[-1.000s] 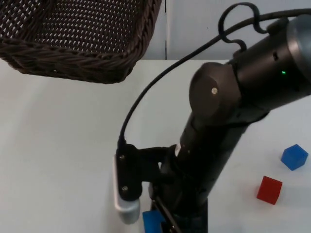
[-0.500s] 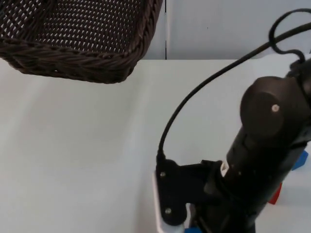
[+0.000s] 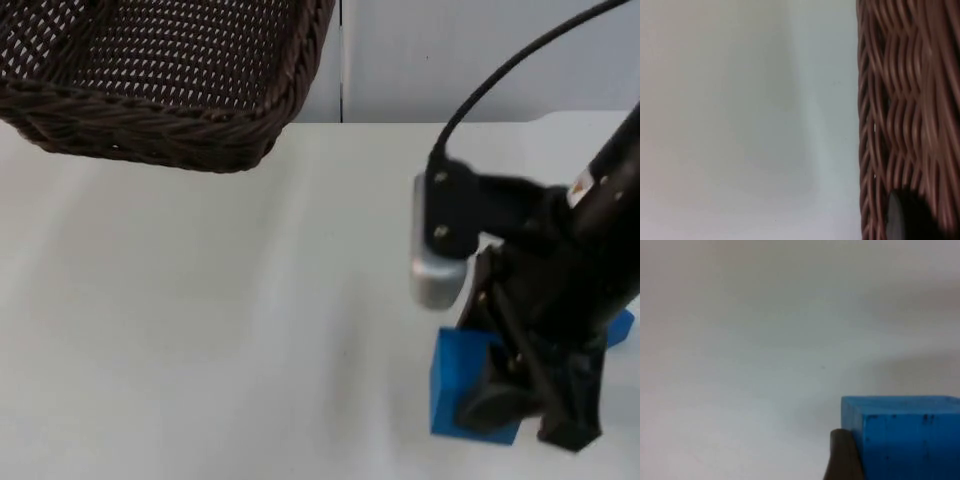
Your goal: Pick up the basket with the left hand and place the largest block into the basket with the right hand.
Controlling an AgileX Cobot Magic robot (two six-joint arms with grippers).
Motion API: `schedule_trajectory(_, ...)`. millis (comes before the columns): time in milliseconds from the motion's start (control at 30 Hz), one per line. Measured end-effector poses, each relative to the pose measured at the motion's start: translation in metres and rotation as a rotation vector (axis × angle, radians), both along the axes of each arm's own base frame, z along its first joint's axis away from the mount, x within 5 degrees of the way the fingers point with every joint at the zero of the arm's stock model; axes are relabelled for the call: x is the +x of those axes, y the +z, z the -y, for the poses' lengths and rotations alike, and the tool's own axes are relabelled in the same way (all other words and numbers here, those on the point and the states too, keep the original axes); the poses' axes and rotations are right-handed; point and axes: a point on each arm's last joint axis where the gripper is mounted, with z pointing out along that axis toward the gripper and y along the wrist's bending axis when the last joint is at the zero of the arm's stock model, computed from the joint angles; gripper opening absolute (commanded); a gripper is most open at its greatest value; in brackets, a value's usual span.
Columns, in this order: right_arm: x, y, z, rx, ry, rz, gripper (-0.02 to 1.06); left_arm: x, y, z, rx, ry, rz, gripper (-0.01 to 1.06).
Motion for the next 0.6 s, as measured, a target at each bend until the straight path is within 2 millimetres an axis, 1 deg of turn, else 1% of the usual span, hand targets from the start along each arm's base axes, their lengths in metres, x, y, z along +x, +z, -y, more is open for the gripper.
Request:
schedule_trajectory(33, 0.0, 0.0, 0.0, 0.0, 0.0, 0.0, 0.0, 0.0, 0.0, 0.0, 0.0, 0.0, 0.0, 0.0)
schedule_trajectory(200, 0.011, 0.031, 0.024, 0.06, -0.084, 0.082, 0.0, 0.0, 0.0, 0.0, 0.0, -0.001, -0.001, 0.0)
schedule_trajectory(233, 0.011, 0.031, 0.024, 0.06, -0.084, 0.082, 0.0, 0.0, 0.0, 0.0, 0.0, -0.001, -0.001, 0.0)
schedule_trajectory(333, 0.014, 0.05, 0.034, 0.115, -0.14, 0.14, 0.0, 0.0, 0.0, 0.0, 0.0, -0.001, -0.001, 0.0)
schedule_trajectory(400, 0.015, 0.061, 0.037, 0.154, -0.167, 0.184, 0.0, 0.0, 0.0, 0.0, 0.0, -0.001, -0.001, 0.0)
schedule_trajectory(433, 0.015, 0.061, 0.037, 0.154, -0.167, 0.184, 0.0, 0.0, 0.0, 0.0, 0.0, -0.001, -0.001, 0.0)
schedule_trajectory(567, 0.019, 0.086, 0.034, 0.22, -0.209, 0.235, 0.0, 0.0, 0.0, 0.0, 0.0, -0.001, -0.001, 0.0)
schedule_trajectory(600, 0.019, 0.086, 0.034, 0.22, -0.209, 0.235, 0.0, 0.0, 0.0, 0.0, 0.0, -0.001, -0.001, 0.0)
